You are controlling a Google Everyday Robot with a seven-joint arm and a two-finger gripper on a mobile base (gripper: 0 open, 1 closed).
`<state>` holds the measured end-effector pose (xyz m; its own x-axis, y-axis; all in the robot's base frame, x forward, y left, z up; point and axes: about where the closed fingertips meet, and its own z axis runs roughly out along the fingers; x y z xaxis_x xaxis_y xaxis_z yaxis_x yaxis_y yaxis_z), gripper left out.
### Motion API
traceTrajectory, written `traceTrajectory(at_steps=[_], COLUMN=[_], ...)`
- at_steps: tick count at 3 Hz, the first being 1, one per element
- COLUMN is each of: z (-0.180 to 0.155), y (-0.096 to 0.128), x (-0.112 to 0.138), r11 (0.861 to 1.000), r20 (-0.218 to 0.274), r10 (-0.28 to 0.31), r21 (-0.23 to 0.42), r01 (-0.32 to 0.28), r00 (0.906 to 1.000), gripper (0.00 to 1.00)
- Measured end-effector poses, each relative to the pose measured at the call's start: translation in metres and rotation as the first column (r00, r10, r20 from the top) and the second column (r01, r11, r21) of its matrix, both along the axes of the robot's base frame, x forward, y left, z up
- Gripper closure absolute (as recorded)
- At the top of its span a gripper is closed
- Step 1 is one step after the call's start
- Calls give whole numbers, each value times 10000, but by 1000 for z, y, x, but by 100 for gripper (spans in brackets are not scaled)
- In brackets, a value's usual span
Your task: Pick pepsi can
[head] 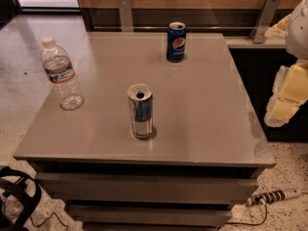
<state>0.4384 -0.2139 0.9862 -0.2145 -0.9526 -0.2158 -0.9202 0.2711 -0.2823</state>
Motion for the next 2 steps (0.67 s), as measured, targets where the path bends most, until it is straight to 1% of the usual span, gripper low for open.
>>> traceTrajectory(at_steps=[1, 2], z=[0, -5], y=[0, -11], x=[0, 28], r11=[10000, 9986], r20=[0, 289], r10=[0, -241], r21=[0, 484], r01=[0, 226], r00=[10000, 9993], gripper=[0, 0])
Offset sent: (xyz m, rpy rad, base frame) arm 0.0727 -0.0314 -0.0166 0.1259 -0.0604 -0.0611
